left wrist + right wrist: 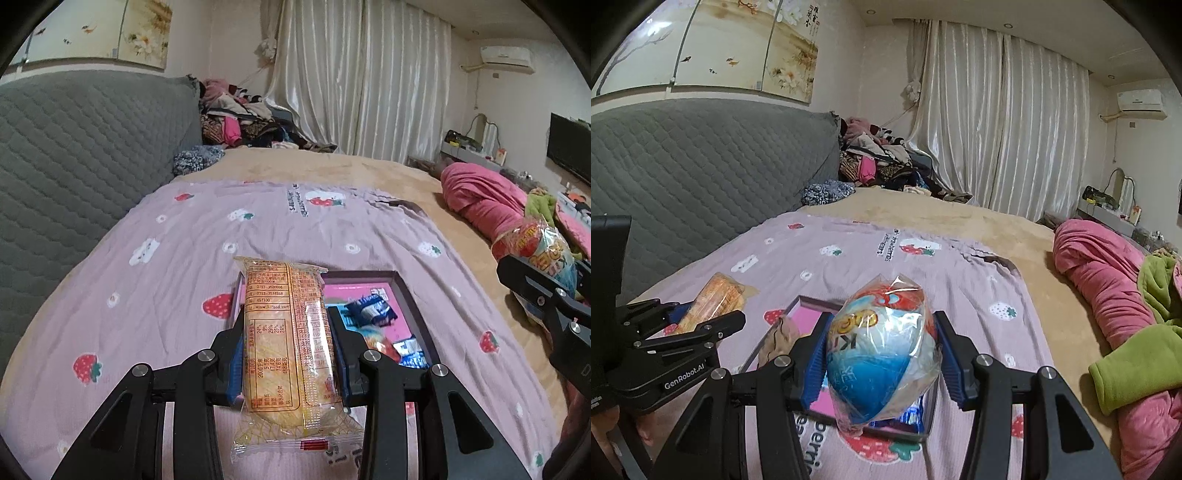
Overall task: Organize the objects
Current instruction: 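Lift the biscuit packet and blue-white egg and carry both over the tray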
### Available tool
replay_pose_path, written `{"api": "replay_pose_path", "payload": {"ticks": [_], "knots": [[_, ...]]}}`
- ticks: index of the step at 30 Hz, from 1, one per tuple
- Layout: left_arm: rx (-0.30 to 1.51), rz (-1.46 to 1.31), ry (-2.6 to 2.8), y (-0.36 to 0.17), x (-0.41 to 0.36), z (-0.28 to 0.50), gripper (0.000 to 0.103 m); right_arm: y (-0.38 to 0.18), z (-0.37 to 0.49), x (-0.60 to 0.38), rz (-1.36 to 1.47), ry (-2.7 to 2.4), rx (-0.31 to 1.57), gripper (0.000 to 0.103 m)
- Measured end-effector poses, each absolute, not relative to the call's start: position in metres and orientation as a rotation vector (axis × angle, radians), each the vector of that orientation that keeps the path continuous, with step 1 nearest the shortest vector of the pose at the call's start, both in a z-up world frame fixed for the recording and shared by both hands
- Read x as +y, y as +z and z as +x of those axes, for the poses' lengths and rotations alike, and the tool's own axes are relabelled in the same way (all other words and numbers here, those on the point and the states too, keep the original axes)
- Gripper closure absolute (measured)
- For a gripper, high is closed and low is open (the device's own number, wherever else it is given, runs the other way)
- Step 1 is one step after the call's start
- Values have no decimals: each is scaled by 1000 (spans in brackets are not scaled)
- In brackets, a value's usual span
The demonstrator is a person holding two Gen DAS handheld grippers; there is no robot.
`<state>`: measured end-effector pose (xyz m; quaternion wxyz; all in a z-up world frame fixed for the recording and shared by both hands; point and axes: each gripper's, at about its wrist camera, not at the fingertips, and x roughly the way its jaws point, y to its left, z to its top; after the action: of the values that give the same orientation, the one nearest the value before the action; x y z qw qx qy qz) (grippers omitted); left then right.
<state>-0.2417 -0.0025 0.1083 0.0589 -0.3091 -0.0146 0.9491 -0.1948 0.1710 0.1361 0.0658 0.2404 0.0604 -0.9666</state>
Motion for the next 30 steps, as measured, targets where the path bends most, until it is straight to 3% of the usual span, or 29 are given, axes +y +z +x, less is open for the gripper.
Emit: {"api": "replay_pose_path", "payload": {"ticks": [9,30], "knots": [[-31,-919,2880,101,13,-281,64,125,-232,182,713,-2920,112,50],[48,-991,2798,1,60,-361,64,30,-306,199,853,-2909,123,50]]}}
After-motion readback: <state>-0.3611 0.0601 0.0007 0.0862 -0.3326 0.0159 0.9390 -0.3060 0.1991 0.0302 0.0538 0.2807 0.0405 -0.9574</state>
